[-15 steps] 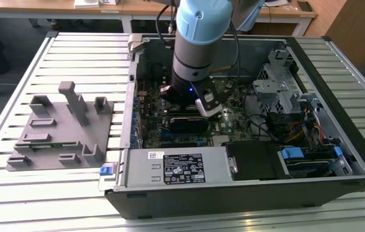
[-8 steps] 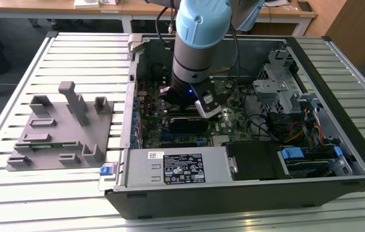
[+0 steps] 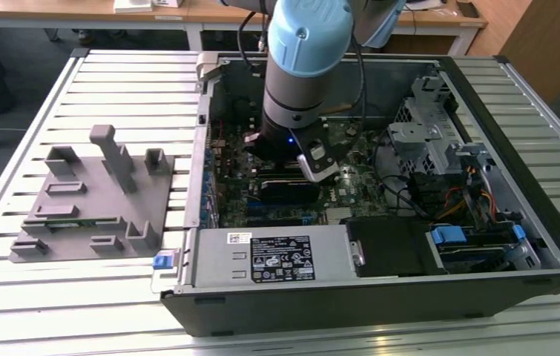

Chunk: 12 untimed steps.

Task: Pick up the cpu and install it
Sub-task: 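Install the second cpu locking lever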

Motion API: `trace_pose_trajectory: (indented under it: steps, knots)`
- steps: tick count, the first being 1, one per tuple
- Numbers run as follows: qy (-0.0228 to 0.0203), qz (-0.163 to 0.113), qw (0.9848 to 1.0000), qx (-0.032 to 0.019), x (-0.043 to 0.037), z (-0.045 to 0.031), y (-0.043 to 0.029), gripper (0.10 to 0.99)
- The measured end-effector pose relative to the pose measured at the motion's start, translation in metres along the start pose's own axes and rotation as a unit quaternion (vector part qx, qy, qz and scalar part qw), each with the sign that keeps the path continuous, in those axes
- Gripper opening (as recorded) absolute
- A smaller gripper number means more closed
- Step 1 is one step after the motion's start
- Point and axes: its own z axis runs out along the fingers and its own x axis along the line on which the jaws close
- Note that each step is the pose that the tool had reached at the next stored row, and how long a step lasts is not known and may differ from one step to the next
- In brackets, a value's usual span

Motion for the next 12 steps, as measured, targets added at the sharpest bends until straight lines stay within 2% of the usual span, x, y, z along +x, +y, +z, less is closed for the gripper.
trace_pose_trajectory:
  steps: [12]
  knots:
    - [0.0, 0.0, 1.0, -0.0031, 0.0029, 0.0029, 0.0038, 0.106]
